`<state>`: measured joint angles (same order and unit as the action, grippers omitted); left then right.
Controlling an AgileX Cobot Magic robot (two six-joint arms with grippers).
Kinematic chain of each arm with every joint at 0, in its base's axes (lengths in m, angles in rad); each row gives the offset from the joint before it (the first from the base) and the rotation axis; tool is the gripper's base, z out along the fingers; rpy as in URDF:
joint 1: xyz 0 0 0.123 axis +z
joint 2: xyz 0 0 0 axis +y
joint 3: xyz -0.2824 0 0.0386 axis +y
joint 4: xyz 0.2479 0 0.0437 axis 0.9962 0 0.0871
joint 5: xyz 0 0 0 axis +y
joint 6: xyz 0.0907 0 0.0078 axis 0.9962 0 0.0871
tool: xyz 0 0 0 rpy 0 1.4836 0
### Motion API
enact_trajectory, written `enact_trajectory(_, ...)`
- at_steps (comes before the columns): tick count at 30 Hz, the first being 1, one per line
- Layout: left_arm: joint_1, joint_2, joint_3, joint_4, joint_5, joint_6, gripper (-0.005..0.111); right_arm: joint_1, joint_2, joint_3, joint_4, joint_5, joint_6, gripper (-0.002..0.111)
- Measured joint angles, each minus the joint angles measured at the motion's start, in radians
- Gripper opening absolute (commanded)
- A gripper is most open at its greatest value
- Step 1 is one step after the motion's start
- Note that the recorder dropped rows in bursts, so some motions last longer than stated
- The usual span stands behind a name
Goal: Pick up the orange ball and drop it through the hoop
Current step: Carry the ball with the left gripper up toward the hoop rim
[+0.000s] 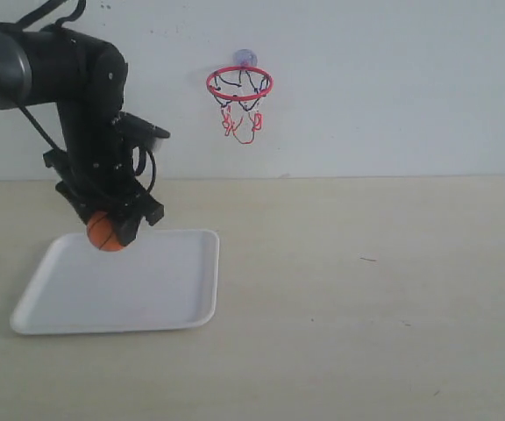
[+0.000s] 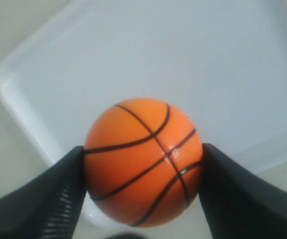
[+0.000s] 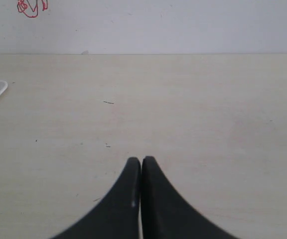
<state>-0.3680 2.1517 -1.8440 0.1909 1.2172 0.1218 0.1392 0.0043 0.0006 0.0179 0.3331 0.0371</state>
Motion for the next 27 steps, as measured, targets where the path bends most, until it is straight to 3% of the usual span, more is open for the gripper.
enact_trajectory(5,0.000,-0.050,-0.072,-0.043,-0.041,0.002,0.004,0.000,0.000,0.000,0.000,0.000,0.000,-0.001)
enact_trajectory(13,0.000,-0.122,-0.084,-0.348,-0.454,0.015,0.004,0.000,0.000,0.000,0.000,0.000,0.000,-0.001)
enact_trajectory(20,0.000,-0.122,0.001,-0.380,-0.631,0.117,0.004,0.000,0.000,0.000,0.000,0.000,0.000,-0.001)
enact_trajectory(27,0.055,-0.122,0.053,-0.500,-0.904,0.133,0.004,0.000,0.000,0.000,0.000,0.000,0.000,-0.001)
